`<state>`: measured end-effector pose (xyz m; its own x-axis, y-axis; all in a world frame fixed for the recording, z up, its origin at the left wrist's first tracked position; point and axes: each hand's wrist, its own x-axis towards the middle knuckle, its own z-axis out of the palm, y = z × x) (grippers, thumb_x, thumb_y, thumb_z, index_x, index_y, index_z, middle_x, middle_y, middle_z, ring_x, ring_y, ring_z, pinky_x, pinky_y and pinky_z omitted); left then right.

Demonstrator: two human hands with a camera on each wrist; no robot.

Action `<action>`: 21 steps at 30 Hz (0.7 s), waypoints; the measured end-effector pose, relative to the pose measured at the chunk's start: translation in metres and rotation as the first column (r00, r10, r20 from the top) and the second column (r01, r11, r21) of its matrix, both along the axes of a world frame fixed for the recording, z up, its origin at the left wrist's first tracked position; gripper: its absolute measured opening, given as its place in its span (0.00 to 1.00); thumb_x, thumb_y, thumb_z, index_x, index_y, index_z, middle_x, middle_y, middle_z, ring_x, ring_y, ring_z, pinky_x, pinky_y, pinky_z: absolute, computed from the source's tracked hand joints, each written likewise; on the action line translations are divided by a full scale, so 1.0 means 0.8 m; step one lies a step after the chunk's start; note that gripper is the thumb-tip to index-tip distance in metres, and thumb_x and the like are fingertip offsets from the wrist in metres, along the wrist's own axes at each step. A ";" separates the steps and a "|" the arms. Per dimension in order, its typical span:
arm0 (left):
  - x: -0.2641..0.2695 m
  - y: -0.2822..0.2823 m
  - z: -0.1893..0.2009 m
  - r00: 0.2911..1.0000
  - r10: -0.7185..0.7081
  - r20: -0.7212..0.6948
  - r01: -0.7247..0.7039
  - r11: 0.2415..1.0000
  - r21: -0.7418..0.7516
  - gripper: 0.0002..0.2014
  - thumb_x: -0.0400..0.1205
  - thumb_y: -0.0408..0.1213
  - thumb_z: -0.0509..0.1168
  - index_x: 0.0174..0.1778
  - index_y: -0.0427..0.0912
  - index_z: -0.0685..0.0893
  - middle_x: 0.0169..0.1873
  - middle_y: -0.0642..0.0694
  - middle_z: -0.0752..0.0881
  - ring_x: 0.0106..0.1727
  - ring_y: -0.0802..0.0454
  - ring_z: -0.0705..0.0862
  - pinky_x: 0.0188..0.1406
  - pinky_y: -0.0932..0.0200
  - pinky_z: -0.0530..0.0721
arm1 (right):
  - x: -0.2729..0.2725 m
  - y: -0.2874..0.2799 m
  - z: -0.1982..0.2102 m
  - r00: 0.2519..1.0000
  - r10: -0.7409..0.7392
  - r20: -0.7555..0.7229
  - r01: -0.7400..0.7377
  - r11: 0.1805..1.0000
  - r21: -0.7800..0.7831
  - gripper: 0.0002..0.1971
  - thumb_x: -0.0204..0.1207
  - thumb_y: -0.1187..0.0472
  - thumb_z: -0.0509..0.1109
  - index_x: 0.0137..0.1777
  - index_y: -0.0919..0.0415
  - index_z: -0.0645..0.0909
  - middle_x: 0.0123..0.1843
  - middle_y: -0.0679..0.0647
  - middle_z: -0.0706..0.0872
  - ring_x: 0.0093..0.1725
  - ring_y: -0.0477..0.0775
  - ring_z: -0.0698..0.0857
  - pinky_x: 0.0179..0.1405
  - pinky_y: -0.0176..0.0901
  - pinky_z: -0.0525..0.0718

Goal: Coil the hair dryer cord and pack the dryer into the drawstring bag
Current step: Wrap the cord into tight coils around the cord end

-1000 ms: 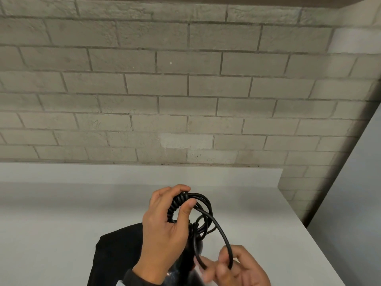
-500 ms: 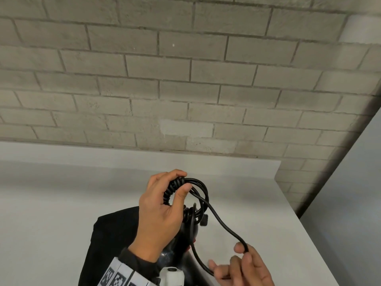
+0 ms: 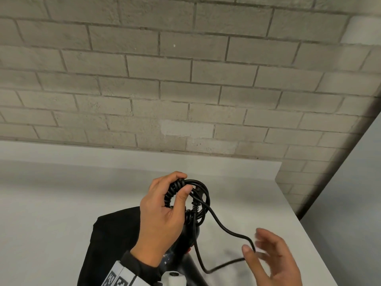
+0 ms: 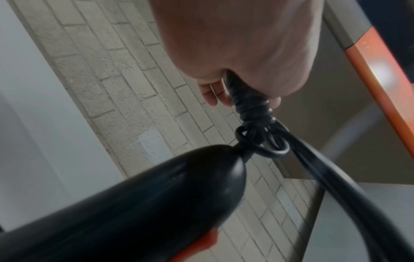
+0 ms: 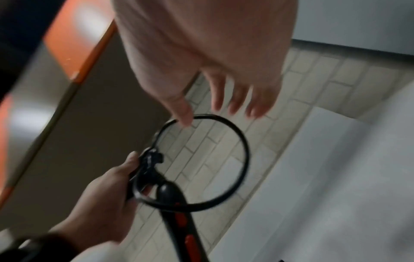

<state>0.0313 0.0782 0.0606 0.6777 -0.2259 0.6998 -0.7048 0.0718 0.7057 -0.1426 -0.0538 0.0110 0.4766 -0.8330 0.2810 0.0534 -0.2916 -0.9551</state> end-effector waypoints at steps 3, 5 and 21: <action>0.001 0.001 0.000 1.000 0.011 0.002 -0.011 1.000 0.002 0.11 0.80 0.48 0.66 0.59 0.58 0.82 0.49 0.53 0.86 0.51 0.53 0.88 0.53 0.63 0.84 | 0.010 0.035 0.024 0.983 -0.112 0.143 0.144 0.959 -0.245 0.14 0.60 0.57 0.76 0.43 0.39 0.81 0.34 0.47 0.83 0.29 0.45 0.79 0.31 0.36 0.77; -0.001 0.000 0.000 1.000 0.018 0.002 -0.018 1.000 0.000 0.11 0.80 0.48 0.66 0.58 0.57 0.83 0.49 0.54 0.86 0.51 0.54 0.88 0.53 0.63 0.84 | 0.023 0.068 0.034 0.991 -0.034 0.131 0.072 0.952 -0.297 0.05 0.61 0.49 0.72 0.37 0.42 0.81 0.27 0.46 0.82 0.25 0.43 0.79 0.30 0.29 0.76; -0.001 0.009 0.005 1.000 -0.020 -0.018 0.020 1.000 -0.009 0.10 0.80 0.48 0.68 0.56 0.56 0.85 0.47 0.57 0.86 0.49 0.53 0.87 0.50 0.66 0.84 | 0.027 0.085 0.052 0.968 0.233 -0.092 -0.250 0.932 -0.263 0.10 0.61 0.38 0.67 0.33 0.42 0.83 0.19 0.42 0.72 0.19 0.38 0.68 0.20 0.26 0.68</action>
